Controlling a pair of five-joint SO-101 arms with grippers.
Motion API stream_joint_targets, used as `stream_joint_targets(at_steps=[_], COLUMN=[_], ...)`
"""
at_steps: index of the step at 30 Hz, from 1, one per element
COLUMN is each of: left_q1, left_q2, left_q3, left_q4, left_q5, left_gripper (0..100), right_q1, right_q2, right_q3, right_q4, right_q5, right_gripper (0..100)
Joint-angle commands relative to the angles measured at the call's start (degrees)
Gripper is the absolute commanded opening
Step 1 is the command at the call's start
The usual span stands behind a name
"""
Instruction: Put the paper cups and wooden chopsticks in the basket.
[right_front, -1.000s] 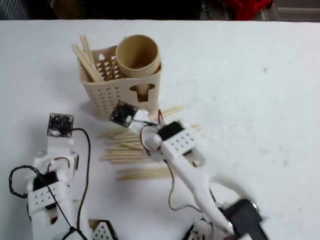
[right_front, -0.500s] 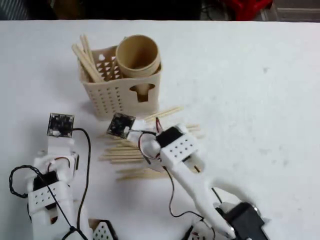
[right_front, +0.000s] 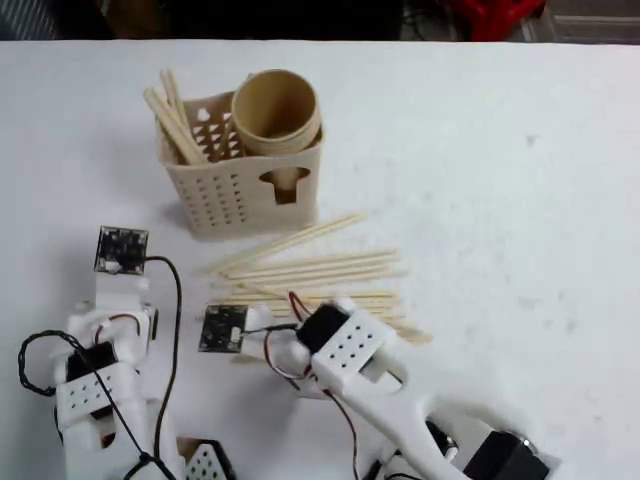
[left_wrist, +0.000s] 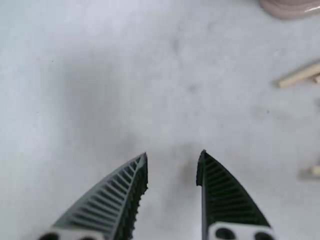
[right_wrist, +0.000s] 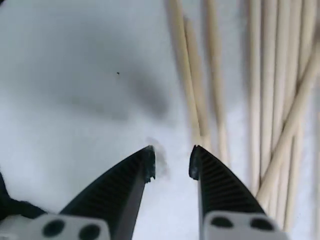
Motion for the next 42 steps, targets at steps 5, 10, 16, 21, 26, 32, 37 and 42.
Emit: stream_joint_targets(at_steps=[5, 10, 16, 21, 26, 32, 37, 42], left_q1=[-0.4, -0.4, -0.4, -0.4, -0.4, -0.4, -0.4, -0.4], left_q2=[-1.1, -1.1, -1.1, -1.1, -1.1, -1.1, -1.1, -1.1], left_q3=[-0.26, -0.26, -0.26, -0.26, -0.26, -0.26, -0.26, -0.26], left_q4=[-0.97, -0.97, -0.97, -0.97, -0.97, -0.97, -0.97, -0.97], left_q5=[0.53, 0.53, 0.53, 0.53, 0.53, 0.53, 0.53, 0.53], left_gripper=[17, 17, 17, 17, 17, 17, 17, 17], right_q1=[-0.66, -0.48, 5.23, 8.22, 9.45, 9.54, 9.63, 9.63], right_q2=[-1.71, 5.23, 13.76, 17.45, 20.53, 20.7, 17.8, 2.86], right_q3=[2.11, 0.97, -5.19, -7.38, -7.47, -7.65, -7.47, -7.65], right_q4=[-4.88, -8.13, -8.57, -11.3, -13.58, -13.49, -12.44, -5.32], right_q5=[0.26, 0.18, 0.53, 0.7, 0.7, 0.26, 0.18, -4.04], right_gripper=[12.8, 12.8, 12.8, 12.7, 10.6, 2.2, 1.6, 1.6])
